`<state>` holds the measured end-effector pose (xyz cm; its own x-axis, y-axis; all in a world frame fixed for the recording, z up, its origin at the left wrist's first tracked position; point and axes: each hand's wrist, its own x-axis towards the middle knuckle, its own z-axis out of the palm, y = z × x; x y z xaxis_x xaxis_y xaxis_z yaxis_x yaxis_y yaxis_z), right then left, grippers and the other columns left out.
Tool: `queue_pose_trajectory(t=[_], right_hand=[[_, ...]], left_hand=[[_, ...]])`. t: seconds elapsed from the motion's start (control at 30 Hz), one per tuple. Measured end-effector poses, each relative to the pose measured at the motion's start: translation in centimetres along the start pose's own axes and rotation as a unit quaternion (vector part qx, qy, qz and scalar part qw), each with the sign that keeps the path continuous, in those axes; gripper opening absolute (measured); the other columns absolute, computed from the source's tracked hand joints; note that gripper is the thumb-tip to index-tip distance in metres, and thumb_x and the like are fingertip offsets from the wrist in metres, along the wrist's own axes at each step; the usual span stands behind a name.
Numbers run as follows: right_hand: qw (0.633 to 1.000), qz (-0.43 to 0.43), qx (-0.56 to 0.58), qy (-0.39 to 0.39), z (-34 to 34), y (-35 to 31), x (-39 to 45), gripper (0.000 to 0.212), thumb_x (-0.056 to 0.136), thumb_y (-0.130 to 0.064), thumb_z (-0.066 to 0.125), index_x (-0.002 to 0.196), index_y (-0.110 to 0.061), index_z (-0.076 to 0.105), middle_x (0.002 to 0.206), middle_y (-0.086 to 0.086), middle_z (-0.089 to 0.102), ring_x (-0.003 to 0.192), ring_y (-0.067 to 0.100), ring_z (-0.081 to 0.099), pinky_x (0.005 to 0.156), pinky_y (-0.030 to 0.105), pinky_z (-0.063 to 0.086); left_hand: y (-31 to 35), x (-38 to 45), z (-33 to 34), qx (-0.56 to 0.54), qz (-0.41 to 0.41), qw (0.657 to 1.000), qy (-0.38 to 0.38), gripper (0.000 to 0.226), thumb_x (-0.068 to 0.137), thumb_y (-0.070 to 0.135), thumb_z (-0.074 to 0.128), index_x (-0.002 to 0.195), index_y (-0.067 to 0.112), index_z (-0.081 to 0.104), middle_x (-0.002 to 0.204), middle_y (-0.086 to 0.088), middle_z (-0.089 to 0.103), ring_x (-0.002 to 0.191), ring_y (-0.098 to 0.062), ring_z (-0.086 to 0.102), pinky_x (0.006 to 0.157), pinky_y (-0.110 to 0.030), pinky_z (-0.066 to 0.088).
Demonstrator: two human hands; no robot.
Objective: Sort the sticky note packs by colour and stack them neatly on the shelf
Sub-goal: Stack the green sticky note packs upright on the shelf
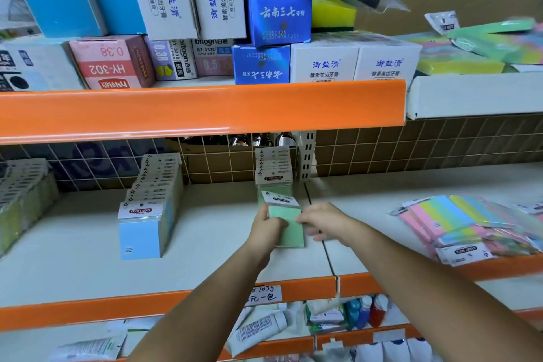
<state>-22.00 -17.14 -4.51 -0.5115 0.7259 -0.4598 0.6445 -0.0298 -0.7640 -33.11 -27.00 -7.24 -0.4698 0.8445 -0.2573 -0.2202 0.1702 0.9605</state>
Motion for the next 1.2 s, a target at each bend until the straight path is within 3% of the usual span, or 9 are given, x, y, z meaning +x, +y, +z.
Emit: queue_pose_trajectory(t=[0.1, 0.2, 0.3, 0.4, 0.67, 0.87, 1.03, 1.2], right_hand=[[0.999, -0.008, -0.021, -0.024, 0.8, 0.2, 0.3, 0.02, 0.09, -0.022, 0.063, 0.109, -0.014, 0.063, 0.108, 0.01, 0.068, 0.088, 0.016, 0.063, 0.065, 0.022, 0.05], [0.998, -0.059, -0.004, 0.028, 1.4, 0.4, 1.0, 0.016, 0.09, -0.015, 0.063, 0.103, -0.015, 0.055, 0.106, 0.008, 0.066, 0.093, 0.023, 0.065, 0.066, 0.028, 0.051], [0.989, -0.116, -0.032, 0.086, 2.1, 0.1, 1.7, 0.017, 0.088, -0.014, 0.062, 0.102, -0.02, 0.054, 0.092, 0.004, 0.065, 0.092, 0.029, 0.065, 0.076, 0.04, 0.053], [0.979, -0.139, -0.048, 0.142, 3.0, -0.6, 2.5, 0.022, 0.087, -0.015, 0.062, 0.108, -0.013, 0.057, 0.096, 0.008, 0.067, 0.091, 0.029, 0.064, 0.078, 0.038, 0.052], [0.963, -0.103, -0.149, 0.2, 4.5, -0.5, 4.3, 0.03, 0.089, -0.019, 0.06, 0.117, -0.017, 0.051, 0.106, 0.011, 0.065, 0.099, 0.033, 0.061, 0.075, 0.034, 0.049], [0.95, -0.099, -0.214, 0.205, 4.7, -0.3, 4.6, 0.041, 0.09, -0.02, 0.061, 0.127, -0.02, 0.044, 0.112, 0.011, 0.064, 0.103, 0.033, 0.062, 0.075, 0.034, 0.049], [0.956, -0.083, -0.203, 0.197, 4.8, -0.1, 5.1, 0.03, 0.088, -0.023, 0.063, 0.114, -0.015, 0.049, 0.11, 0.01, 0.066, 0.102, 0.033, 0.062, 0.075, 0.034, 0.048], [0.954, -0.075, -0.224, 0.186, 5.0, 0.1, 5.6, 0.026, 0.089, -0.024, 0.062, 0.111, -0.014, 0.052, 0.113, 0.01, 0.065, 0.105, 0.031, 0.06, 0.07, 0.029, 0.041]], left_hand=[[-0.2, 0.2, -0.2, 0.006, 0.002, 1.0, -0.001, 0.051, 0.087, -0.008, 0.043, 0.127, 0.024, 0.047, 0.116, -0.005, 0.063, 0.104, -0.023, 0.06, 0.082, -0.036, 0.054], [-0.3, 0.9, -0.6, 0.106, 0.036, 0.993, 0.029, 0.046, 0.09, 0.002, 0.05, 0.128, 0.029, 0.044, 0.121, -0.002, 0.061, 0.103, -0.018, 0.059, 0.086, -0.033, 0.053], [-0.4, 1.9, -1.2, 0.243, 0.079, 0.961, 0.104, 0.047, 0.09, 0.017, 0.057, 0.134, 0.025, 0.043, 0.117, -0.001, 0.061, 0.101, -0.021, 0.058, 0.085, -0.03, 0.049], [-0.1, 2.8, -1.3, 0.31, 0.081, 0.934, 0.158, 0.051, 0.091, 0.026, 0.058, 0.138, 0.023, 0.039, 0.123, -0.011, 0.052, 0.109, -0.03, 0.055, 0.088, -0.035, 0.047], [-1.4, 5.4, -1.5, 0.365, -0.002, 0.914, 0.176, 0.064, 0.09, 0.036, 0.059, 0.146, 0.022, 0.031, 0.144, -0.015, 0.028, 0.124, -0.035, 0.047, 0.098, -0.045, 0.044], [-1.8, 5.5, -1.9, 0.401, 0.007, 0.899, 0.176, 0.062, 0.094, 0.033, 0.052, 0.149, 0.027, 0.024, 0.149, -0.016, 0.025, 0.125, -0.037, 0.046, 0.1, -0.042, 0.041], [-1.9, 5.7, -2.5, 0.442, -0.004, 0.88, 0.174, 0.044, 0.096, 0.039, 0.049, 0.135, 0.02, 0.048, 0.148, -0.012, 0.029, 0.127, -0.032, 0.044, 0.102, -0.038, 0.038], [-2.1, 5.5, -2.8, 0.441, -0.015, 0.88, 0.174, 0.038, 0.095, 0.042, 0.049, 0.12, 0.016, 0.061, 0.139, -0.009, 0.038, 0.118, -0.03, 0.05, 0.098, -0.034, 0.039]])
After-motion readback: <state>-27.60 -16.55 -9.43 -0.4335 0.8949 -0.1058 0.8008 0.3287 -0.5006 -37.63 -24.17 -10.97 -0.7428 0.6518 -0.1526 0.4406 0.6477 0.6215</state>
